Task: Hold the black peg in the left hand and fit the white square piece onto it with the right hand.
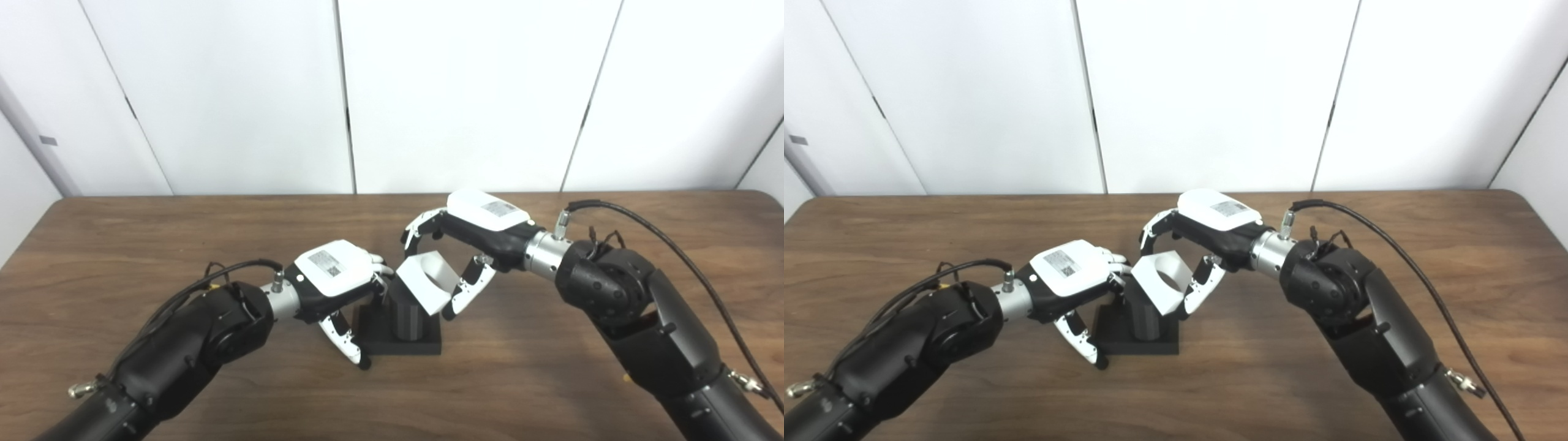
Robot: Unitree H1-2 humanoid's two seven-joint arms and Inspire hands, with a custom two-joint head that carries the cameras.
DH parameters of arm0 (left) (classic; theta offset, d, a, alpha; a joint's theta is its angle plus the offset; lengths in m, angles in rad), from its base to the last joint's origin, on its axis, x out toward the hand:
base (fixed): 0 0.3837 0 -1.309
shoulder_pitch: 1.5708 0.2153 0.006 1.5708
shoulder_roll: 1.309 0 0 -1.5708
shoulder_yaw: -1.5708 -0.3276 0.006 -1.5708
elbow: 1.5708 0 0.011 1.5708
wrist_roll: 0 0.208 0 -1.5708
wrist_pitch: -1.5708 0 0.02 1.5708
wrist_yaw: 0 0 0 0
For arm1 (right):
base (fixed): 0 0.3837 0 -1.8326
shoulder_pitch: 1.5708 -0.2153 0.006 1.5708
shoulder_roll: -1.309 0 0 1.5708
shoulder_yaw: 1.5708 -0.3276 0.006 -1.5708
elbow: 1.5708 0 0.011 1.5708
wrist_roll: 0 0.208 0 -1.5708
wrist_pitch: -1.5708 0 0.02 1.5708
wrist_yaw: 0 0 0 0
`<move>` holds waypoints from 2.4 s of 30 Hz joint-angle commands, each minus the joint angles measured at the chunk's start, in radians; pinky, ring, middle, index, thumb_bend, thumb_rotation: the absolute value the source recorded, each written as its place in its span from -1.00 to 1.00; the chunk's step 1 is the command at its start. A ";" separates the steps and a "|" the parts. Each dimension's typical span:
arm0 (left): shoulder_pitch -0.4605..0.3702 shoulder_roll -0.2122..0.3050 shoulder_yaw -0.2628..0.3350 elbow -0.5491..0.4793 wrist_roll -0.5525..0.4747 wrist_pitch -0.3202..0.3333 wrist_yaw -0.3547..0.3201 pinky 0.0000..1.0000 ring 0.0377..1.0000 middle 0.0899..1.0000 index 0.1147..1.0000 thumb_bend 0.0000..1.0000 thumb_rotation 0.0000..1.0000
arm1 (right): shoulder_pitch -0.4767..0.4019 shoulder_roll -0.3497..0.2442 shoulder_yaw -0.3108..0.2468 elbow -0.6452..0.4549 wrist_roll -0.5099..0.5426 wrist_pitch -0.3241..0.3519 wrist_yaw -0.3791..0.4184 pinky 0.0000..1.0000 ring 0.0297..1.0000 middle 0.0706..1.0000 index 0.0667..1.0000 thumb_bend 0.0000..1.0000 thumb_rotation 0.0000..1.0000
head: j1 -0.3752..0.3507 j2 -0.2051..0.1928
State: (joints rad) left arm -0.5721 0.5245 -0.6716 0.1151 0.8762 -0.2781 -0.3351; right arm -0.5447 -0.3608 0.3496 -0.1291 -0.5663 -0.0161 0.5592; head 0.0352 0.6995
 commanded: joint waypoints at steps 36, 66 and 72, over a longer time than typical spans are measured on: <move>0.052 -0.002 -0.059 0.013 0.053 -0.001 -0.121 0.76 0.81 0.73 -0.16 0.04 -0.84 | -0.116 0.011 0.105 -0.021 -0.044 0.055 0.148 0.37 0.60 0.55 -0.09 0.04 -0.70 | 0.007 0.016; 0.064 -0.005 -0.044 0.015 0.011 -0.012 -0.113 0.78 0.78 0.68 -0.16 0.05 -0.85 | -0.096 -0.011 0.098 -0.023 -0.071 0.088 0.181 0.37 0.66 0.68 0.47 0.70 -0.60 | 0.006 0.024; 0.068 -0.005 -0.039 0.019 0.002 -0.021 -0.097 0.76 0.76 0.67 -0.17 0.05 -0.86 | -0.093 -0.015 0.094 -0.021 -0.071 0.085 0.178 0.38 0.66 0.69 0.46 0.68 -0.60 | 0.007 0.026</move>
State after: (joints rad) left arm -0.5658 0.5154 -0.6611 0.0958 0.8615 -0.2494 -0.3686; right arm -0.6054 -0.3665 0.4650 -0.1305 -0.6416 0.0677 0.7580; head 0.0414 0.7240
